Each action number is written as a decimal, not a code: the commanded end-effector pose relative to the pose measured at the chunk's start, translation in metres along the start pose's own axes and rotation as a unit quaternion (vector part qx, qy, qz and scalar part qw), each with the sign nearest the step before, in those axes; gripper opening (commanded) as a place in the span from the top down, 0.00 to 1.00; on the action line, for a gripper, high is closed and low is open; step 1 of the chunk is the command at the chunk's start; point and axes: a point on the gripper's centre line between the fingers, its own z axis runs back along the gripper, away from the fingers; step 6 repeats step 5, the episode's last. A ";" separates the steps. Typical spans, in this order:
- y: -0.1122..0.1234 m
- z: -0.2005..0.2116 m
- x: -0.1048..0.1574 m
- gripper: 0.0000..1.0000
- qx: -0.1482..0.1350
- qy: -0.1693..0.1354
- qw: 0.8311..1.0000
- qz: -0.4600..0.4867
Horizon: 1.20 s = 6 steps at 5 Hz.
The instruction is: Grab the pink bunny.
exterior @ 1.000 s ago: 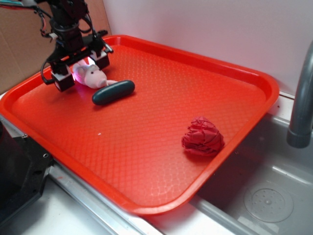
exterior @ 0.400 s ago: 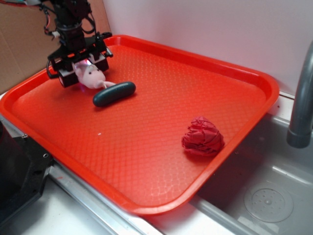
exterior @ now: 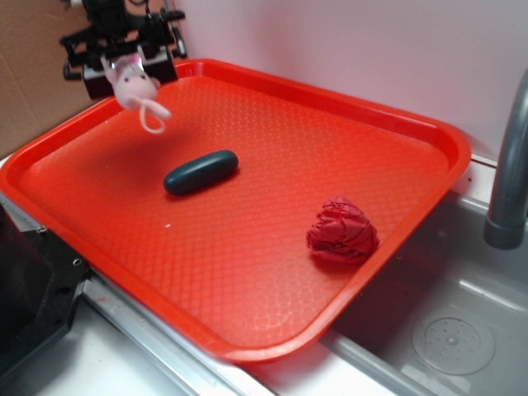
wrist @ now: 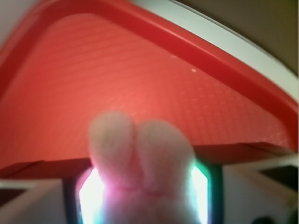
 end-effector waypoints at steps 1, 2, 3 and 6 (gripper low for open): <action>-0.012 0.083 -0.023 1.00 -0.106 0.038 0.968 -0.223; -0.012 0.108 -0.036 1.00 -0.142 0.089 0.931 -0.325; -0.009 0.124 -0.047 1.00 -0.154 0.087 0.910 -0.376; -0.003 0.127 -0.050 1.00 -0.084 0.018 0.942 -0.325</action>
